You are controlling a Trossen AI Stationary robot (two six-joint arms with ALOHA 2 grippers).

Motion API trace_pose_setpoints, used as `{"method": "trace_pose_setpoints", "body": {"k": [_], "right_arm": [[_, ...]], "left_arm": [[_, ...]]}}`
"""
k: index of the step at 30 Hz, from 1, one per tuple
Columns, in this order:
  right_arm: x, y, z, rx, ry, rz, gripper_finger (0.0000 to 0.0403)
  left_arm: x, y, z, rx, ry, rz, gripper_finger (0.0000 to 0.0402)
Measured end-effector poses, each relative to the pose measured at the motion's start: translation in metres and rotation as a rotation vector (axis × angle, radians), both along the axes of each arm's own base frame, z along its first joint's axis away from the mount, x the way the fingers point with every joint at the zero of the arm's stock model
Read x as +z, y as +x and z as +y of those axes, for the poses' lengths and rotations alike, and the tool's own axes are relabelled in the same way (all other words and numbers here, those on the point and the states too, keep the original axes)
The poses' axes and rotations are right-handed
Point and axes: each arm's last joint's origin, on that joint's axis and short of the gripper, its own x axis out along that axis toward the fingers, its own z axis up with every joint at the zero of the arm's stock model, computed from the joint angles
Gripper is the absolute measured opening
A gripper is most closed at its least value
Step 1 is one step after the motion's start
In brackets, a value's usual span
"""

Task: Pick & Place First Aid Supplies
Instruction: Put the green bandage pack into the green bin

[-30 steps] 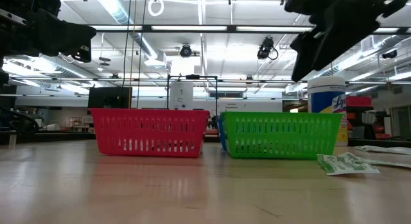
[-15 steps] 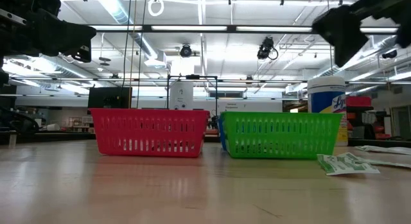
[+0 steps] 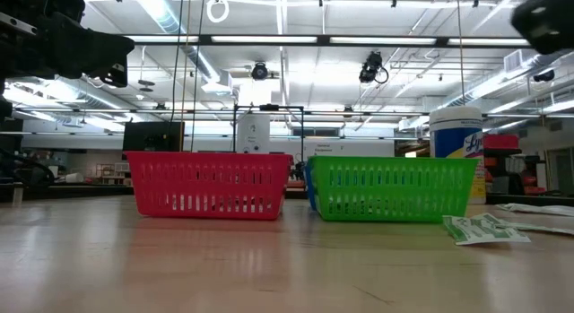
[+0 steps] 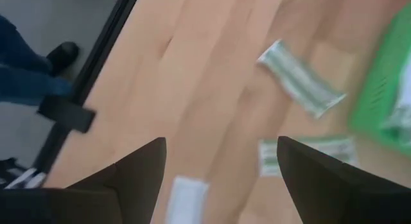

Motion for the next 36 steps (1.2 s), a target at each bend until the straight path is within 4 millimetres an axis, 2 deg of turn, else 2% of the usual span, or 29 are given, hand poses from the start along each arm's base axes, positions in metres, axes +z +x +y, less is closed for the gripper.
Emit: {"method": "trace_pose_setpoints", "body": {"k": [6, 13, 24, 36], "right_arm": [[-0.012, -0.012, 0.012, -0.087, 0.023, 0.140, 0.0297], [-0.034, -0.018, 0.017, -0.118, -0.051, 0.225, 0.0297], [-0.077, -0.036, 0.013, -0.149, -0.044, 0.352, 0.0297], [-0.091, -0.050, 0.012, -0.207, -0.044, 0.319, 0.0293]], "left_arm": [[0.000, 0.000, 0.000, 0.000, 0.000, 0.000, 0.0025], [0.000, 0.000, 0.000, 0.000, 0.000, 0.000, 0.0025], [0.000, 0.000, 0.000, 0.000, 0.000, 0.000, 0.0025], [0.000, 0.000, 0.000, 0.000, 0.000, -0.001, 0.0025]]}}
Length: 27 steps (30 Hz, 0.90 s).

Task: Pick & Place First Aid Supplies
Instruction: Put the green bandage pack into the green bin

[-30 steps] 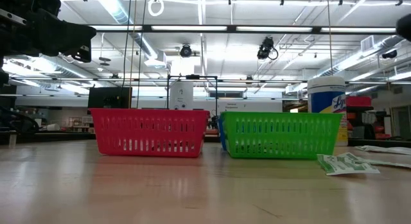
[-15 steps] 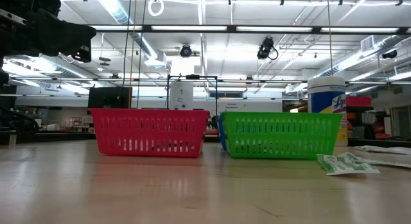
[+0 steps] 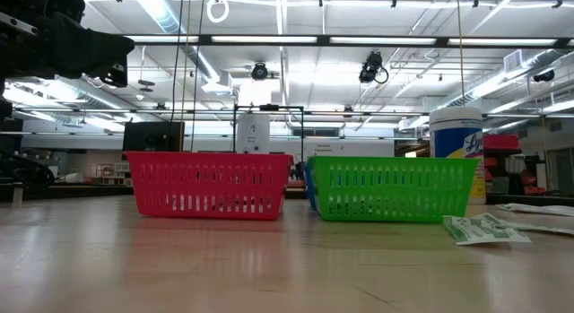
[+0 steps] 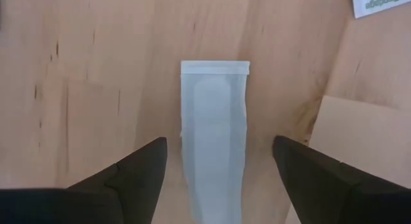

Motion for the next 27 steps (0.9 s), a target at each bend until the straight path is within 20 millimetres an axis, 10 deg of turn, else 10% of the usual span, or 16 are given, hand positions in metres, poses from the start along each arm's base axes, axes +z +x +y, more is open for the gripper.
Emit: {"method": "trace_pose_setpoints", "body": {"k": [27], "right_arm": [[-0.005, -0.015, 0.013, 0.072, -0.070, -0.104, 0.0199]], "left_arm": [[0.000, 0.000, 0.000, 0.000, 0.000, 0.000, 0.0025]]}}
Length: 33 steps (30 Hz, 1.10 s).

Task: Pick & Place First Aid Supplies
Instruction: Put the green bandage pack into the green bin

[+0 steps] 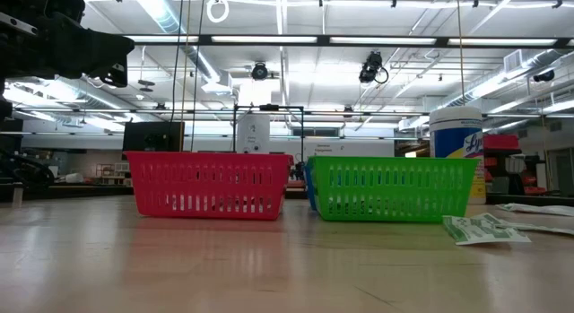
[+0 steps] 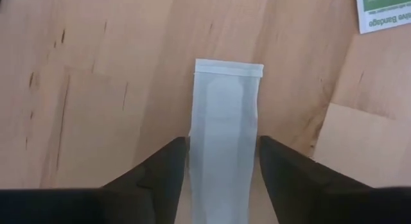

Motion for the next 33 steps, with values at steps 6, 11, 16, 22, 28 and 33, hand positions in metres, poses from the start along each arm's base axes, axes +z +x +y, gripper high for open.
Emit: {"method": "trace_pose_setpoints", "body": {"k": [6, 11, 16, 22, 28, 33], "right_arm": [[0.000, 0.000, 0.001, -0.001, 0.007, 0.000, 0.0171], [0.000, 0.001, 0.001, -0.001, 0.009, 0.001, 0.0155], [0.004, 0.002, 0.004, 0.003, 0.006, 0.006, 0.0145], [0.012, 0.007, 0.010, -0.001, 0.030, 0.003, 0.0136], [0.025, 0.018, 0.014, 0.044, 0.043, -0.035, 0.0129], [0.042, 0.033, 0.013, 0.108, 0.051, -0.085, 0.0127]], "left_arm": [[0.000, 0.000, 0.000, 0.000, 0.000, 0.000, 0.0025], [0.000, 0.000, 0.000, 0.000, 0.000, 0.000, 0.0025], [0.000, 0.000, 0.000, 0.000, 0.000, 0.000, 0.0025], [0.000, 0.000, 0.000, 0.000, 0.000, 0.000, 0.0025], [0.000, 0.000, 0.000, 0.000, 0.000, 0.000, 0.0025], [0.000, 0.000, 0.000, 0.000, 0.000, 0.000, 0.0025]]}}
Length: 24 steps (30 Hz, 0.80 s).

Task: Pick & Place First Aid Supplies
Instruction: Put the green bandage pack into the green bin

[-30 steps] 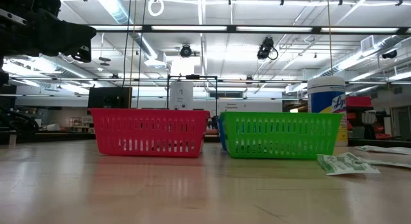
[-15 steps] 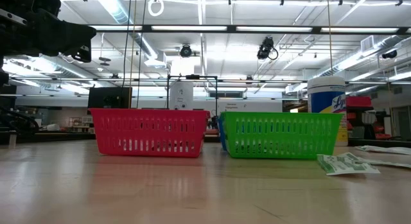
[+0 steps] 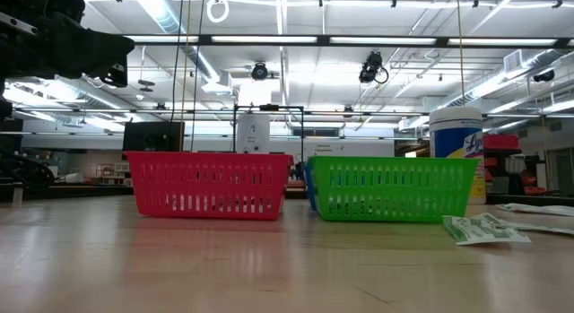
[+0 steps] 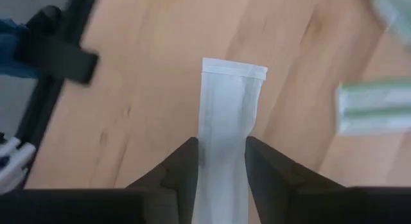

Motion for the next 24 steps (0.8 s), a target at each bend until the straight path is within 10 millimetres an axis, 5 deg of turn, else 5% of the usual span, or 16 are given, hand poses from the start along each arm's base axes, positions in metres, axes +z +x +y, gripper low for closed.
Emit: {"method": "trace_pose_setpoints", "body": {"k": [12, 24], "right_arm": [[0.051, 0.063, -0.022, 0.105, -0.018, -0.182, 0.0128], [0.061, 0.117, -0.097, -0.109, -0.072, -0.223, 0.0128]], "left_arm": [[0.000, 0.000, 0.000, 0.000, 0.000, 0.000, 0.0025], [0.000, 0.000, 0.000, 0.000, 0.000, 0.000, 0.0025]]}}
